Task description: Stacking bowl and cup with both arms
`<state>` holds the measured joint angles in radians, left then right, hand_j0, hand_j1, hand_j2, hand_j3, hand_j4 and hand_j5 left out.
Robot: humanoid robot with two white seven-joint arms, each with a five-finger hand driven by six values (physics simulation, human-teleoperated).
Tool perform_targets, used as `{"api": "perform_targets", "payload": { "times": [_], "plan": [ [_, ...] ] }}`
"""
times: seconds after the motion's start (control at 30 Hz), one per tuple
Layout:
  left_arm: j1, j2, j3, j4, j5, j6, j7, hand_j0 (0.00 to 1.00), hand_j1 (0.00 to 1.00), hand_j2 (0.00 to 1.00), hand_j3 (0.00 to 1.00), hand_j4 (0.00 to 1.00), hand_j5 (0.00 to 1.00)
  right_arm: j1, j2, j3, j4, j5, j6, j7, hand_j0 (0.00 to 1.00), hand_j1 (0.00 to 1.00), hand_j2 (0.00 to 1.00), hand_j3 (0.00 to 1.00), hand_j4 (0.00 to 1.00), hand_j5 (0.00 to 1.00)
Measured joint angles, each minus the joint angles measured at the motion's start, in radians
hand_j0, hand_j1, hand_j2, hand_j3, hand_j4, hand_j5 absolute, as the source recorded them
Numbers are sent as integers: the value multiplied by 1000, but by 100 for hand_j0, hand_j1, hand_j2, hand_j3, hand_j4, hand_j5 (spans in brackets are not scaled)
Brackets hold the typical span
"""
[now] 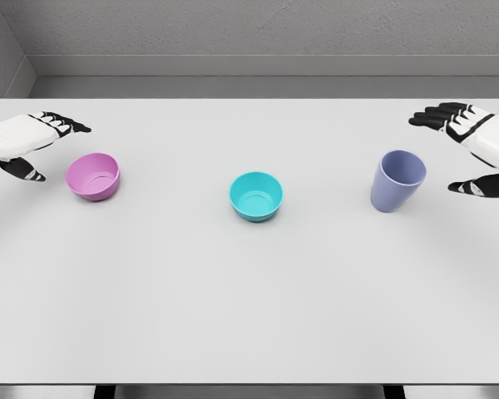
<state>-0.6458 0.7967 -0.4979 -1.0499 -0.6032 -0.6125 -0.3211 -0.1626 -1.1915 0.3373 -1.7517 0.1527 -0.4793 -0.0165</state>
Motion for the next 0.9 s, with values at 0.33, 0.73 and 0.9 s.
{"api": "perform_targets", "payload": {
  "times": [0.33, 0.73, 0.9],
  "plan": [
    [0, 1, -7, -2, 0, 0, 0, 100, 100, 100, 100, 100, 100, -8, 1, -13, 0, 1, -4, 0, 100, 100, 100, 100, 100, 100],
    [0, 6, -9, -2, 0, 0, 0, 100, 100, 100, 100, 100, 100, -6, -5, -25, -1, 0, -5, -1, 100, 100, 100, 100, 100, 100],
    [-3, -4, -22, -2, 0, 0, 0, 100, 100, 100, 100, 100, 100, -25, -1, -38, -1, -1, -4, 0, 100, 100, 100, 100, 100, 100]
  ]
}}
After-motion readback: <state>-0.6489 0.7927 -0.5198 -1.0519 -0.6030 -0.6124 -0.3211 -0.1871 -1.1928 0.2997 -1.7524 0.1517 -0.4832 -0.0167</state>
